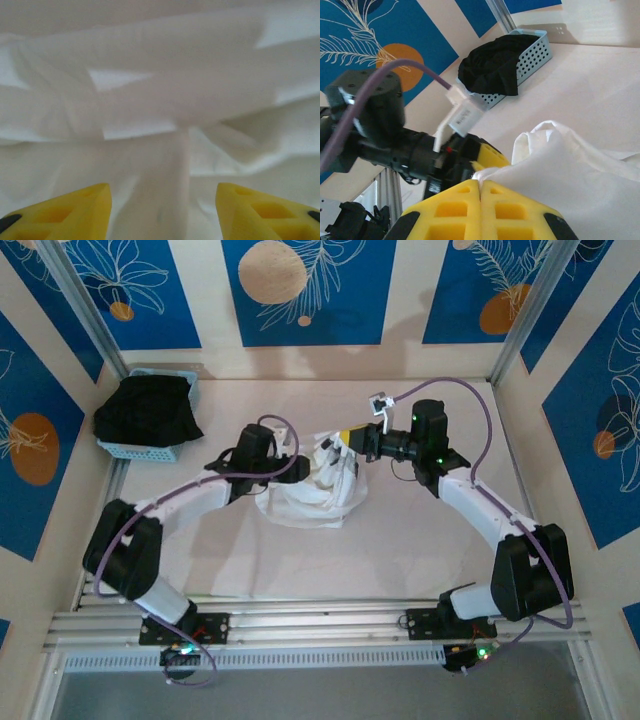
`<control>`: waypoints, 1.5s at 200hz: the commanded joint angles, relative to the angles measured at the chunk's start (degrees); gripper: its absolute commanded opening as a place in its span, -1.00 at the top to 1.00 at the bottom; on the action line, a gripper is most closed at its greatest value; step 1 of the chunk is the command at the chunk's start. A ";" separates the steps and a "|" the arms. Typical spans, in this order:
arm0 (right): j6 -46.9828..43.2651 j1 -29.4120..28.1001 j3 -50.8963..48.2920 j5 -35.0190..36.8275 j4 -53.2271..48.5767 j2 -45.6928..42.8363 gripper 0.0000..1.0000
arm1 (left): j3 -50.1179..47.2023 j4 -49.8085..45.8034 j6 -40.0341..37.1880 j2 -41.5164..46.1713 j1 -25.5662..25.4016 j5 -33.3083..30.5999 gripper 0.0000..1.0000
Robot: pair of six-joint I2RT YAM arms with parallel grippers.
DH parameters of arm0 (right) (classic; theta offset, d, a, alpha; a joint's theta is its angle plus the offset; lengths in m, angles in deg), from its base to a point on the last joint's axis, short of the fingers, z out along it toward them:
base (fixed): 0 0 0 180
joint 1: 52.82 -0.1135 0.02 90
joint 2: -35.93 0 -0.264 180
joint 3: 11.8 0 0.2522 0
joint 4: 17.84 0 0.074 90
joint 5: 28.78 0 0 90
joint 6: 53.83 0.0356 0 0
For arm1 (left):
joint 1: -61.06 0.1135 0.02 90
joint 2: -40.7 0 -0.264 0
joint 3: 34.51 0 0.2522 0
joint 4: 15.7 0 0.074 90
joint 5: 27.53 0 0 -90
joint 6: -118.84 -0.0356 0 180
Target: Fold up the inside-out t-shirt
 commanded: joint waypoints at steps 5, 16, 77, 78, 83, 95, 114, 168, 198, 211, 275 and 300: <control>-1.56 0.88 4.46 2.33 -3.86 -2.74 1.00 | 4.62 -3.19 -2.36 -2.89 0.99 -0.77 0.46; -0.76 2.08 5.85 4.92 -5.82 -4.19 1.00 | 5.30 -2.48 -1.64 -2.16 2.92 0.45 0.81; 6.09 6.58 1.20 21.89 -10.71 -13.99 1.00 | 9.31 5.08 6.89 9.79 16.30 14.66 1.00; 5.91 6.42 0.96 22.07 -10.51 -14.00 1.00 | 9.44 5.28 6.92 9.88 16.30 14.98 1.00; 5.01 5.53 -0.14 22.91 -9.90 -14.06 1.00 | 9.88 6.59 7.61 10.17 16.31 16.14 1.00; 2.83 3.30 -2.37 25.60 -9.49 -13.88 1.00 | 10.58 10.74 10.25 10.38 16.34 19.94 1.00; -0.08 0.10 -5.38 33.93 -11.48 -13.42 1.00 | 10.79 17.30 14.70 11.46 17.16 23.90 1.00; -5.29 -7.70 -14.56 42.61 -11.33 -10.59 1.00 | 11.24 25.97 21.25 13.40 20.84 26.88 1.00; -4.44 -12.91 -19.68 44.81 -11.36 -9.20 0.99 | 12.73 27.08 23.52 13.61 24.16 27.12 1.00; -1.18 -13.53 -20.82 46.97 -13.05 -7.70 0.99 | 14.19 27.89 24.84 13.49 25.25 27.28 1.00; -6.81 -15.42 -18.75 43.56 -9.58 -8.31 0.22 | 23.93 9.68 10.30 12.92 20.09 30.01 1.00; -8.65 -12.05 -16.63 31.22 -3.47 -11.19 -0.03 | 22.46 9.91 7.83 14.69 19.98 34.04 1.00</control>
